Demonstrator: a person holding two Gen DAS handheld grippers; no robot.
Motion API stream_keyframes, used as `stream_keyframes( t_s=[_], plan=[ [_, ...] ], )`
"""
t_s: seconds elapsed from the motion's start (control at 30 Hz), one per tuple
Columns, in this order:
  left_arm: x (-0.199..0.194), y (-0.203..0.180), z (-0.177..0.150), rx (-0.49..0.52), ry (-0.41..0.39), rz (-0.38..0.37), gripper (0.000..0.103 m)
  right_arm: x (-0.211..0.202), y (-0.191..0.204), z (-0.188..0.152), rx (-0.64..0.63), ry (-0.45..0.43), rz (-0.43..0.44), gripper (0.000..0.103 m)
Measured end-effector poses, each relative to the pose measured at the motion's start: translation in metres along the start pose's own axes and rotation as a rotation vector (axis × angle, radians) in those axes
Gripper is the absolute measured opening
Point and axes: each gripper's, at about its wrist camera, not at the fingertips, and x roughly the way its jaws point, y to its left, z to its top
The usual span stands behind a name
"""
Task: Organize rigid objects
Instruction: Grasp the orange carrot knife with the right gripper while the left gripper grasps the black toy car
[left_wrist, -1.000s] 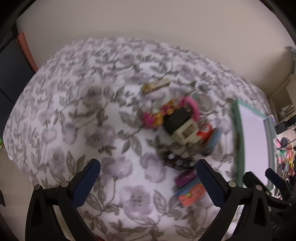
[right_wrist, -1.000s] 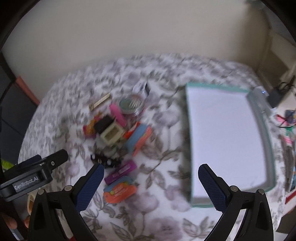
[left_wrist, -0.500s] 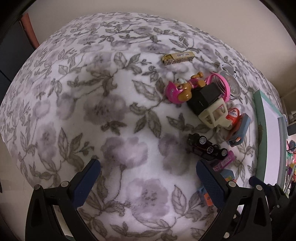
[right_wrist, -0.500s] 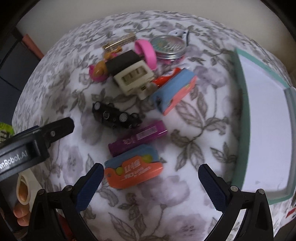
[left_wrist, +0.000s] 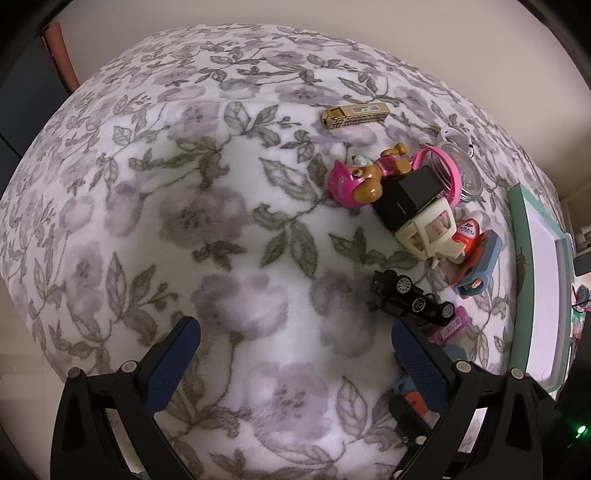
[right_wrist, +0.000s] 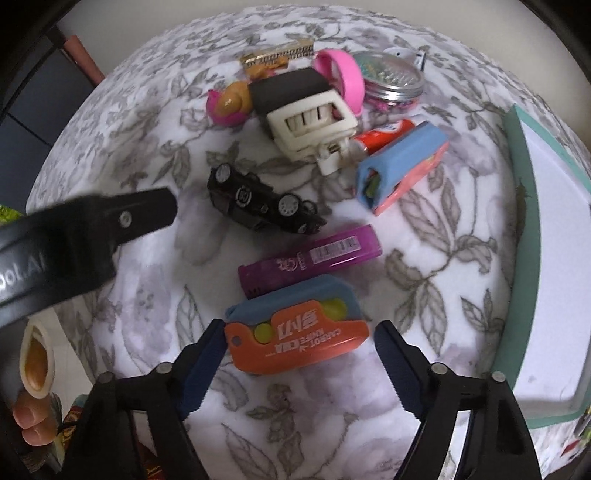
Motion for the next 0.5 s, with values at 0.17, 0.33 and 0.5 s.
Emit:
stream_keyframes(
  t_s=[0.17, 0.33, 0.5],
  plan=[
    [0.004, -0.012, 0.004, 0.029, -0.014, -0.021, 0.103, 0.003, 0.006, 0.000, -0.004, -0.010, -0.005, 0.077],
    [0.008, -0.022, 0.005, 0.052, -0.010, -0.044, 0.103, 0.007, 0.005, 0.000, 0.008, -0.007, 0.004, 0.077],
    [0.013, -0.030, 0.009, 0.050, 0.002, -0.069, 0.103, 0.003, -0.012, -0.002, 0.030, -0.006, -0.008, 0.077]
  ],
)
